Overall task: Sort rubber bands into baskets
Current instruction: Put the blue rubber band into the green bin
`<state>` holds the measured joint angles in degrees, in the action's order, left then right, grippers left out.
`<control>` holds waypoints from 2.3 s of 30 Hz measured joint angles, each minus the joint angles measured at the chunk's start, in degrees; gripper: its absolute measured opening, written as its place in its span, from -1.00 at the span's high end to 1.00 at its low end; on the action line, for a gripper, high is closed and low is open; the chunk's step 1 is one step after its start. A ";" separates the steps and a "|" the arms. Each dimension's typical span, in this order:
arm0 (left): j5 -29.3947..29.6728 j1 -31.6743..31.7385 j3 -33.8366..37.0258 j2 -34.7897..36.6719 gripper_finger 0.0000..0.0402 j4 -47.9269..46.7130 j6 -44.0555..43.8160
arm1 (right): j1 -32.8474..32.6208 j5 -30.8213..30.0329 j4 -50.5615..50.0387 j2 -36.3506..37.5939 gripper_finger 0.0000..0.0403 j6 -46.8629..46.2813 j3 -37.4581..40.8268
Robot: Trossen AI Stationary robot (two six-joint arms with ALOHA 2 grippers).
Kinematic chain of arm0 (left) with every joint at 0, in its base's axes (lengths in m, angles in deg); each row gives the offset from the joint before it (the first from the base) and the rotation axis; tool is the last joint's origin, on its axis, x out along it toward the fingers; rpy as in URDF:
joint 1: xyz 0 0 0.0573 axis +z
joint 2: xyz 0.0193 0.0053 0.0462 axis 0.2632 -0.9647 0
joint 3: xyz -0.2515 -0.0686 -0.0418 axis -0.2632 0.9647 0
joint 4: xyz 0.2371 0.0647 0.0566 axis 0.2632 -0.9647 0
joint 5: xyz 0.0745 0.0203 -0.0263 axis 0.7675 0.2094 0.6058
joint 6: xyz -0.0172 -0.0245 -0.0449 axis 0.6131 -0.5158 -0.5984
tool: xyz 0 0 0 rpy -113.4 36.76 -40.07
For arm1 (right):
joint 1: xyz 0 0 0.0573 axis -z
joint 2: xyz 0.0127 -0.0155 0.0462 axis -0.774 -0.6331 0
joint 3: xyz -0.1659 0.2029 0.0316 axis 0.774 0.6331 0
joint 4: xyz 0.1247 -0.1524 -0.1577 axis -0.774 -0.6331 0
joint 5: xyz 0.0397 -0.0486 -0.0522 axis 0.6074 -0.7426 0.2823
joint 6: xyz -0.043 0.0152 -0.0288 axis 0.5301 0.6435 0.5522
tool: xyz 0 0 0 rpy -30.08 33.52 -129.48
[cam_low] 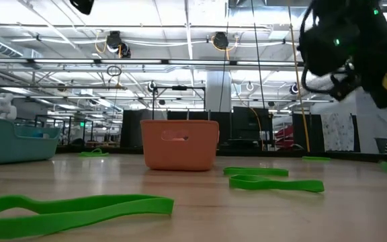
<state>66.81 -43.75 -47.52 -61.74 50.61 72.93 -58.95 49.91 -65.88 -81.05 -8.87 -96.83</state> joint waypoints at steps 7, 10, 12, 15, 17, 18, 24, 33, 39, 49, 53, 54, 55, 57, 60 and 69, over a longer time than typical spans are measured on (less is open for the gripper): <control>0.11 -4.51 1.36 1.69 0.43 0.60 1.91 | -1.75 -7.36 0.36 0.46 1.00 -2.04 -9.17; -0.58 -6.58 1.36 2.11 0.43 1.59 1.92 | -3.21 -9.99 4.52 0.11 1.00 -1.36 -12.34; -2.06 -7.48 1.49 1.82 0.43 3.56 1.93 | -4.50 -12.08 8.94 0.12 1.00 -0.69 -14.15; -4.14 -8.02 3.25 0.24 0.43 9.55 2.80 | -6.73 -14.67 19.87 0.13 1.00 2.48 -15.63; -5.63 -7.99 6.00 -1.36 0.43 17.17 4.67 | -8.13 -15.98 29.69 0.13 1.00 6.10 -15.77; -6.01 -7.82 7.26 -2.41 0.43 21.75 5.72 | -8.91 -16.19 34.58 0.13 1.00 8.09 -15.77; -6.49 -4.42 10.83 -10.18 0.43 42.01 2.79 | -12.80 -16.95 59.09 0.11 1.00 19.25 -15.77; -18.31 2.03 8.74 -20.50 0.43 47.18 -2.96 | -15.73 -24.73 73.32 0.11 1.00 29.94 -15.80; -20.64 5.66 7.15 -25.24 0.43 47.75 -6.85 | -15.67 -24.81 72.82 0.09 1.00 30.44 -15.80; -23.42 8.03 6.96 -30.62 0.43 55.79 -12.15 | -14.91 -25.22 75.57 -2.00 1.00 28.84 -15.80; -21.45 9.20 6.89 -32.73 0.43 57.84 -15.02 | -13.94 -24.96 78.20 -3.55 1.00 28.95 -15.80; -21.24 9.45 6.89 -32.97 0.43 57.87 -15.14 | -13.71 -24.93 78.65 -3.83 1.00 28.94 -15.80; -21.07 9.60 6.89 -33.14 0.43 57.72 -15.16 | -13.53 -24.83 78.57 -3.92 1.00 28.92 -15.80; -21.01 9.91 6.89 -33.20 0.43 57.82 -15.78 | -13.43 -24.76 78.38 -3.93 1.00 28.92 -15.77; -21.00 10.30 6.89 -33.20 0.43 57.83 -16.65 | -13.44 -24.85 78.51 -3.91 1.00 28.92 -15.77; -20.90 10.42 6.89 -33.20 0.43 57.35 -18.02 | -13.06 -25.12 78.71 -3.91 1.00 28.70 -15.77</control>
<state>45.91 -33.33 -40.63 -94.95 107.96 54.91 -72.01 24.79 12.84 -84.96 19.83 -112.60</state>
